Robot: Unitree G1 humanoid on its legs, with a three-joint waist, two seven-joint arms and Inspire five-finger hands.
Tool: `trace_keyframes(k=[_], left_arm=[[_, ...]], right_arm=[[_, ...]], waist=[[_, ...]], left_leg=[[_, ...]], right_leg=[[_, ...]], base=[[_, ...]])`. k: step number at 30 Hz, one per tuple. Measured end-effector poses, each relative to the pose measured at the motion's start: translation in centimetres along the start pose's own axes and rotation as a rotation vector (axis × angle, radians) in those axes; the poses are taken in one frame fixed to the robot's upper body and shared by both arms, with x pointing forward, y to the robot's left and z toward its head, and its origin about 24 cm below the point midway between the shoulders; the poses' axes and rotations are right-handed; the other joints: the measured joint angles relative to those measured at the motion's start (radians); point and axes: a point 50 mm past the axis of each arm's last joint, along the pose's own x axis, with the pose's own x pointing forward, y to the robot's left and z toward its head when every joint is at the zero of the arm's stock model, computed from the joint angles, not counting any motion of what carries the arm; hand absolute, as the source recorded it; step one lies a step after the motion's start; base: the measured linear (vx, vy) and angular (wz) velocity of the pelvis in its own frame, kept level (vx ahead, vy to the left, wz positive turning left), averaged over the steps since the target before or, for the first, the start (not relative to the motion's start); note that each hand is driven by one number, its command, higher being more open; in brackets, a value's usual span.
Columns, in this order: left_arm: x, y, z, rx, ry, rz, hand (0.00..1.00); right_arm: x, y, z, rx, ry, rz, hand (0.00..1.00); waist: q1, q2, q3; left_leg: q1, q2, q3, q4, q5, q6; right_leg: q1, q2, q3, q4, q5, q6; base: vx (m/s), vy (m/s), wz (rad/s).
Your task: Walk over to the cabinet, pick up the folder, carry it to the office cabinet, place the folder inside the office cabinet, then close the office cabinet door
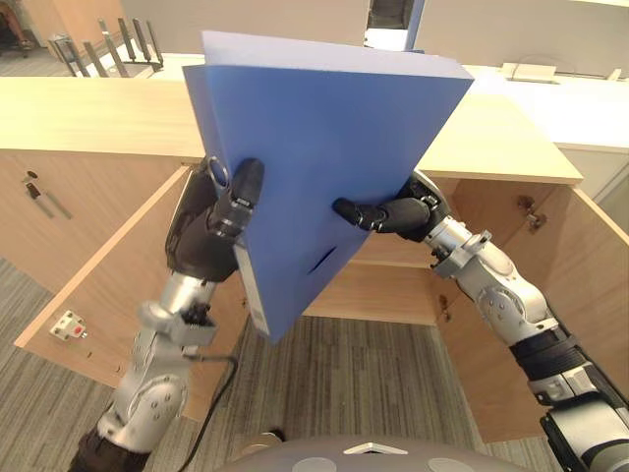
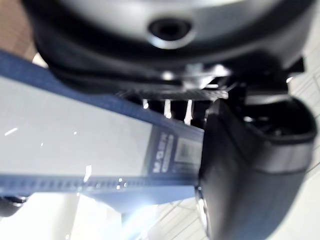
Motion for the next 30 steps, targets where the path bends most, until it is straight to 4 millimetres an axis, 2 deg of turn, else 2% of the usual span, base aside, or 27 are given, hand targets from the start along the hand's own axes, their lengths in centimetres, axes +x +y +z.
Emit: trace_keyframes(k=[3,4,6,11,12,13,14,16,17,19,20,22,25,26,27,30], left_arm=[[-1.3,0.4,-0.3,-0.018,0.038,0.055,0.0],[-1.4,0.5,-0.4,-0.027,0.046,0.065,1.0],[-2.7,1.0,-0.6,-0.045,0.107,0.112,1.0],[-4.9,0.9,-2.0,-0.143,0.199,0.2,1.0],[-5.2,0.8,-2.3,-0.166,0.207,0.21,1.0],[-5.3,0.4,-2.9,-0.224,0.196,0.205,1.0],[-5.4,0.4,-3.2,-0.236,0.194,0.208,1.0],[-6.0,1.2,-4.2,-0.236,0.235,0.216,1.0],[-6.9,2.5,-5.7,-0.246,0.29,0.265,1.0],[-8.1,3.6,-7.0,-0.259,0.36,0.317,1.0],[-13.9,5.8,-10.2,-0.229,0.647,0.471,1.0],[-15.9,5.8,-11.1,-0.244,0.745,0.526,1.0],[-16.2,5.9,-11.5,-0.255,0.746,0.539,1.0],[-18.3,8.0,-11.6,-0.155,0.79,0.643,1.0],[-19.0,8.6,-11.6,-0.104,0.838,0.671,1.0],[-20.3,8.8,-12.0,-0.077,0.888,0.74,1.0]], right_arm=[[-0.6,0.4,-1.6,0.058,0.043,-0.024,0.0],[-0.7,0.5,-2.0,0.072,0.052,-0.031,0.0],[-1.5,1.0,-3.7,0.126,0.101,-0.057,0.0],[-4.1,2.0,-6.9,0.27,0.186,-0.109,0.0],[-4.2,2.5,-7.5,0.311,0.201,-0.098,0.0],[-5.0,3.3,-9.0,0.413,0.234,-0.111,0.0],[-5.7,3.7,-10.0,0.478,0.256,-0.127,0.0],[-7.1,4.0,-12.0,0.551,0.313,-0.166,0.0],[-8.5,4.2,-13.9,0.602,0.359,-0.234,0.0],[-10.2,4.7,-15.8,0.663,0.413,-0.302,0.0],[-16.3,7.1,-20.1,0.817,0.602,-0.497,0.0],[-17.6,6.9,-20.7,0.822,0.637,-0.558,0.0],[-17.7,6.7,-20.7,0.82,0.628,-0.571,0.0],[-17.7,6.6,-20.9,0.817,0.635,-0.596,0.0],[-17.9,6.7,-21.3,0.824,0.651,-0.623,0.0],[-18.4,7.1,-22.0,0.848,0.69,-0.652,0.0]], waist=[[-0.004,-0.002,-0.012],[-0.007,-0.003,-0.013],[-0.024,-0.007,-0.016],[-0.037,-0.014,-0.028],[-0.042,-0.014,-0.029],[-0.049,-0.015,-0.033],[-0.049,-0.014,-0.034],[-0.057,0.005,-0.045],[-0.056,0.01,-0.061],[-0.059,0.021,-0.067],[-0.087,0.044,-0.06],[-0.09,0.046,-0.053],[-0.082,0.041,-0.033],[-0.08,0.041,-0.022],[-0.079,0.039,-0.02],[-0.079,0.035,-0.009]], left_leg=[[-0.022,0.002,-0.001,0.01,0.001,0.001],[-0.03,0.003,-0.003,0.018,0.001,0.0],[-0.036,0.002,-0.007,0.025,0.0,0.0],[-0.051,0.003,-0.012,0.04,-0.003,-0.003],[-0.051,0.003,-0.012,0.041,-0.003,-0.003],[-0.052,0.004,-0.012,0.041,-0.003,-0.003],[-0.053,0.004,-0.012,0.043,-0.003,-0.003],[-0.059,0.005,-0.011,0.039,-0.004,-0.003],[-0.059,0.004,-0.011,0.027,0.0,0.002],[-0.057,0.002,-0.011,0.016,0.005,0.004],[-0.012,-0.018,-0.011,-0.071,0.047,0.014],[0.025,-0.026,-0.013,-0.139,0.075,0.015],[0.054,-0.031,-0.016,-0.185,0.098,0.015],[0.066,-0.036,-0.019,-0.186,0.102,0.022],[0.069,-0.036,-0.02,-0.186,0.102,0.022],[0.074,-0.038,-0.021,-0.187,0.102,0.022]], right_leg=[[-0.025,-0.001,0.004,0.014,0.0,0.0],[-0.028,-0.001,0.003,0.014,0.002,0.003],[-0.029,-0.003,0.001,0.014,0.005,0.007],[-0.04,-0.004,0.002,0.013,0.006,0.01],[-0.041,-0.004,0.003,0.013,0.006,0.009],[-0.042,-0.005,0.004,0.013,0.004,0.008],[-0.042,-0.005,0.004,0.012,0.004,0.009],[-0.043,-0.004,0.001,-0.002,0.008,0.015],[-0.041,-0.005,0.0,-0.021,0.02,0.028],[-0.041,-0.003,0.001,-0.03,0.026,0.028],[-0.027,0.0,0.002,-0.059,0.044,0.041],[-0.026,0.003,0.012,-0.06,0.044,0.041],[-0.02,0.007,0.013,-0.06,0.043,0.041],[-0.005,0.003,0.012,-0.068,0.042,0.042],[-0.001,0.003,0.012,-0.072,0.042,0.042],[0.007,0.002,0.011,-0.076,0.041,0.044]], base=[[-0.04,0.009,0.0],[-0.04,0.018,0.02],[-0.03,0.019,0.04],[-0.02,0.008,0.0],[0.0,0.0,0.0],[0.0,0.0,0.0],[0.0,0.0,0.0],[0.0,0.0,0.0],[0.0,0.0,0.0],[0.0,-0.013,-0.08],[0.04,-0.012,-0.21],[0.03,-0.003,-0.19],[0.01,0.011,-0.02],[0.01,0.035,0.01],[0.01,0.033,0.01],[0.0,0.0,0.0]])
